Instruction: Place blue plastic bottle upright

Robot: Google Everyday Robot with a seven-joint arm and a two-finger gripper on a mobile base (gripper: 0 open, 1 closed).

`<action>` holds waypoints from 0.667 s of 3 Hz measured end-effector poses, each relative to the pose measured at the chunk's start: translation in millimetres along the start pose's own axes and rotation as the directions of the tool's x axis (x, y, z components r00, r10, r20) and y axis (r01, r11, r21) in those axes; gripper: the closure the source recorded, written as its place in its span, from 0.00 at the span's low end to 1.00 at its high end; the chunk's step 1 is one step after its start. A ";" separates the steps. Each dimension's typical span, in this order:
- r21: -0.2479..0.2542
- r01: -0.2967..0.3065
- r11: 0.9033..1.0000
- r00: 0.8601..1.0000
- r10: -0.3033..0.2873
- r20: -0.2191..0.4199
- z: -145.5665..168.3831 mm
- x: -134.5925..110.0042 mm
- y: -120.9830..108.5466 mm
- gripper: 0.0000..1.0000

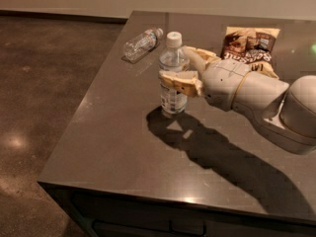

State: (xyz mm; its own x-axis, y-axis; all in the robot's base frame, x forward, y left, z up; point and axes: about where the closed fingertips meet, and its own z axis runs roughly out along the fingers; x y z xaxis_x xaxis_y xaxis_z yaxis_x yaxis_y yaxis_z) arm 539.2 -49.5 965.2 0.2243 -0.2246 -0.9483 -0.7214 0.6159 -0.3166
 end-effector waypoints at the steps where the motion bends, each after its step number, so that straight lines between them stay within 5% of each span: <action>1: 0.020 -0.030 0.999 0.999 0.029 0.012 0.8 2.7 -2.8 0.85; 2: 0.013 -0.034 0.999 0.999 0.034 0.032 2.9 4.8 -3.7 0.61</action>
Offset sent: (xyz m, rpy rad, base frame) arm 0.0093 -0.0056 -0.0079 0.0681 -0.0030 0.0078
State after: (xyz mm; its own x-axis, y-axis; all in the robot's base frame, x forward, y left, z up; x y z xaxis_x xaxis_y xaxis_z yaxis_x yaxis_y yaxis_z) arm 544.9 -50.7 961.8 0.2206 -0.1797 -0.9587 -0.7200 0.6330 -0.2843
